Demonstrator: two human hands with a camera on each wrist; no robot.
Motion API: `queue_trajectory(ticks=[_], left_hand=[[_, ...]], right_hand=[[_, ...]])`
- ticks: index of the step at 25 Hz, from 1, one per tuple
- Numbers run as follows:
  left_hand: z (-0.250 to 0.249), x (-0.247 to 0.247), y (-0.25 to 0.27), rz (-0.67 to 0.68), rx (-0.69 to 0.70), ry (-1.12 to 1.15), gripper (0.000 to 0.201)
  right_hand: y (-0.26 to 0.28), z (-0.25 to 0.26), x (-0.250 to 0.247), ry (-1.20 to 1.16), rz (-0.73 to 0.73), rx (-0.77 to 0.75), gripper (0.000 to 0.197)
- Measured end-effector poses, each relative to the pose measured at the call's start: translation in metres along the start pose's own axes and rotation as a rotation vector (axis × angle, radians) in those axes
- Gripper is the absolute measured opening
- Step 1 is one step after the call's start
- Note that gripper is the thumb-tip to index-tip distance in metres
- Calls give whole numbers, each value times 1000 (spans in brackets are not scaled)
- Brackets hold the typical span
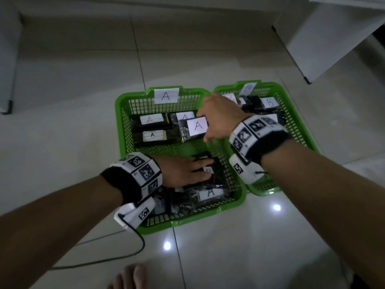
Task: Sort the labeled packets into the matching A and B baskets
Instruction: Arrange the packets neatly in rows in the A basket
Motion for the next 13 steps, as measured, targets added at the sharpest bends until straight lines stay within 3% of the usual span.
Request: queue_trajectory(ticks=[2, 3, 8, 13], left_hand=[[2, -6, 0, -123, -9, 147, 63], [4, -7, -1, -122, -36, 194, 64], [8, -8, 4, 53, -121, 229, 66], [6, -12, 7, 70, -146, 253, 66]], right_hand=[[-11, 10, 20, 51, 68, 9, 63], [-14, 12, 28, 70, 80, 18, 60], [-20, 18, 36, 69, 37, 6, 27], [-28, 22, 44, 29, 66, -4, 43]])
Point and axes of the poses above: each hand's wrist, its own y-axis away from the middle knuckle, its own x-axis out of the palm, z = x × y, the point moved 8 cm from there along -y, towards the middle knuckle, and after that the axes turned 6 degrees about y, right-handed, at the moved point
